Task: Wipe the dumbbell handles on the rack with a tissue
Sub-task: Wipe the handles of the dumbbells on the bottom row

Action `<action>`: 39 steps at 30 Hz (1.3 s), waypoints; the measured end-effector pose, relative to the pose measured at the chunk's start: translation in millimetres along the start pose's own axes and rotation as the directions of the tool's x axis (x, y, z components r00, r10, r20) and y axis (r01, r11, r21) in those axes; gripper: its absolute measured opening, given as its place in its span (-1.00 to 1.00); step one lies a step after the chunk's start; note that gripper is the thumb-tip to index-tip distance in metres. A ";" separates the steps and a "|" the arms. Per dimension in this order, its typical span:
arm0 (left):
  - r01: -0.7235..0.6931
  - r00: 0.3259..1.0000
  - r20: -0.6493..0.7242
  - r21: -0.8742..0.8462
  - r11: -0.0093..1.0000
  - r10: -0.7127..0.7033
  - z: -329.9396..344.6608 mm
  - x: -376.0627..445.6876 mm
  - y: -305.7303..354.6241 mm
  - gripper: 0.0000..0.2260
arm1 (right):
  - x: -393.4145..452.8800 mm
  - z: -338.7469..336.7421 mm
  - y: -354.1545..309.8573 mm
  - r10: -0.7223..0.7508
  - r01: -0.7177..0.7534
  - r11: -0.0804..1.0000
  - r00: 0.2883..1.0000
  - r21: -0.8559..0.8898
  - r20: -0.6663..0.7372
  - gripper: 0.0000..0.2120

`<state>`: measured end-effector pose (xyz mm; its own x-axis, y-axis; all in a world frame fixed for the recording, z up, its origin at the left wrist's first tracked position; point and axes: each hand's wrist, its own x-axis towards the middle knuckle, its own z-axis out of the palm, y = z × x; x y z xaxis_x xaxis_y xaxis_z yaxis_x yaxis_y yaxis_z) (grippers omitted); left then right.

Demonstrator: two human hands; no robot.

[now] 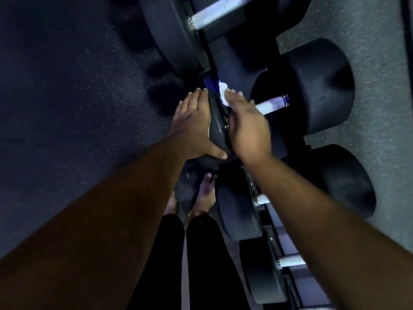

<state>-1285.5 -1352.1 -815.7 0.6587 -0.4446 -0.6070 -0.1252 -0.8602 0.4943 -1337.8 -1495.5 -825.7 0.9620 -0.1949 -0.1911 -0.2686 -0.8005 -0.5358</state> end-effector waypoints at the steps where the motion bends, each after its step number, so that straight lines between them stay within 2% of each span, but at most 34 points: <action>1: 0.004 1.000 0.000 0.006 1.000 -0.004 0.7 -0.4 0.2 0.45 | 9.3 -0.6 13.5 -0.055 0.080 0.979 0.990 -0.190 0.133 -0.53; 2: 0.009 1.000 0.002 0.010 1.000 -0.009 1.2 -0.3 0.9 0.46 | 13.6 -0.6 23.6 -0.053 0.144 0.933 0.961 -0.330 0.270 -0.53; 3: 0.013 1.000 0.004 0.012 1.000 -0.013 1.8 -0.3 1.1 0.46 | 12.1 1.1 30.2 -0.053 0.205 0.895 0.930 -0.396 0.363 -0.52; 5: 0.023 1.000 0.004 0.013 1.000 -0.023 1.3 -0.2 1.4 0.46 | 0.3 0.4 35.5 -0.128 0.310 0.852 0.904 -0.421 0.408 -0.47; 7: 0.029 1.000 0.005 0.016 0.999 -0.029 -0.6 -0.9 2.2 0.46 | -13.3 -4.5 38.2 -0.210 0.368 0.852 0.891 -0.372 0.402 -0.46; 9: 0.027 1.000 0.001 0.013 1.000 -0.027 -0.9 -0.8 2.0 0.46 | -26.3 -12.3 47.1 -0.291 0.394 0.871 0.895 -0.293 0.338 -0.52; 11: 0.023 1.000 -0.002 0.005 1.000 -0.023 -0.3 -1.8 1.0 0.47 | -31.3 -22.7 52.8 -0.317 0.352 0.906 0.932 -0.235 0.174 -0.58; 13: 0.024 1.000 -0.007 0.004 1.000 -0.024 0.5 -1.6 1.3 0.47 | -24.4 -31.4 60.5 -0.240 0.234 0.941 0.971 -0.245 0.005 -0.59; 14: 0.022 1.000 -0.005 0.005 1.000 -0.022 1.2 -0.9 1.2 0.47 | -18.9 -31.6 61.9 -0.176 0.161 0.945 0.984 -0.283 -0.025 -0.58; 16: 0.018 1.000 -0.007 0.007 1.000 -0.018 2.3 -0.1 2.8 0.47 | -7.8 -26.1 52.1 -0.077 0.103 0.899 0.994 -0.426 0.076 -0.49; 18: 0.026 1.000 -0.002 0.011 1.000 -0.026 1.6 -1.4 1.2 0.47 | -7.5 -5.2 35.3 -0.068 0.211 0.833 0.956 -0.512 0.285 -0.47; 19: 0.026 1.000 -0.002 0.010 1.000 -0.026 0.9 -1.6 2.3 0.47 | -10.2 2.8 30.1 -0.081 0.259 0.821 0.935 -0.509 0.345 -0.48; 23: 0.036 0.999 0.010 0.015 0.999 -0.036 0.0 -2.2 4.1 0.47 | -15.2 4.1 39.2 -0.173 0.307 0.855 0.928 -0.417 0.329 -0.51; 27: 0.035 0.999 0.003 0.018 0.999 -0.035 0.9 -0.5 3.2 0.47 | -30.0 -9.8 52.9 -0.356 0.453 0.834 0.878 -0.316 0.319 -0.54; 28: 0.034 0.999 0.001 0.015 0.999 -0.034 0.9 -1.4 3.3 0.47 | -37.1 -14.4 51.2 -0.332 0.402 0.879 0.902 -0.256 0.275 -0.57; 29: 0.031 1.000 -0.002 0.011 0.999 -0.031 0.7 -1.6 2.8 0.48 | -45.2 -14.0 56.8 -0.228 0.268 0.946 0.949 -0.180 0.217 -0.61; 30: 0.028 1.000 -0.005 0.009 1.000 -0.028 0.6 -1.9 2.6 0.48 | -52.0 -12.3 60.6 -0.066 0.079 0.993 0.987 -0.089 0.148 -0.65; 31: 0.026 1.000 -0.007 0.011 1.000 -0.026 0.3 -1.6 2.1 0.48 | -55.1 -8.0 63.7 0.159 -0.163 0.985 0.984 0.048 0.080 -0.68; 32: 0.027 1.000 -0.007 0.013 1.000 -0.027 0.6 -1.3 2.3 0.48 | -53.1 -4.0 65.9 0.407 -0.397 0.872 0.913 0.287 0.027 -0.72; 33: 0.028 1.000 -0.006 0.014 1.000 -0.028 1.1 -0.4 2.2 0.48 | -45.9 -2.4 65.8 0.619 -0.522 0.620 0.784 0.586 0.044 -0.75; 34: 0.029 1.000 -0.005 0.017 0.999 -0.029 1.2 0.2 2.6 0.48 | -36.6 -3.1 62.6 0.755 -0.510 0.305 0.644 0.804 0.122 -0.75; 35: 0.032 0.999 -0.010 0.019 0.999 -0.031 2.0 0.3 3.0 0.48 | -26.0 -7.1 58.1 0.812 -0.394 0.052 0.552 0.918 0.191 -0.73; 36: 0.034 0.999 -0.016 0.023 0.999 -0.034 1.0 1.0 3.2 0.48 | -13.2 -9.5 54.1 0.827 -0.254 -0.114 0.512 0.960 0.233 -0.72; 37: 0.034 0.999 -0.016 0.023 0.999 -0.034 1.8 0.8 2.5 0.48 | -4.4 -7.5 48.5 0.836 -0.149 -0.195 0.493 0.970 0.243 -0.73; 38: 0.034 0.999 -0.017 0.027 0.999 -0.034 1.4 1.1 2.3 0.48 | 0.7 -4.2 37.0 0.828 -0.114 -0.236 0.496 0.965 0.261 -0.73; 39: 0.034 0.999 -0.019 0.031 0.999 -0.034 1.0 1.5 3.2 0.48 | 0.8 1.5 26.8 0.809 -0.159 -0.250 0.508 0.955 0.296 -0.74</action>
<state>-1285.6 -1355.7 -815.6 0.6768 -0.4105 -0.6111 -0.1252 -0.8822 0.4538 -1344.3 -1516.2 -841.4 0.2568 -0.5786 -0.7741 -0.1323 0.7724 -0.6212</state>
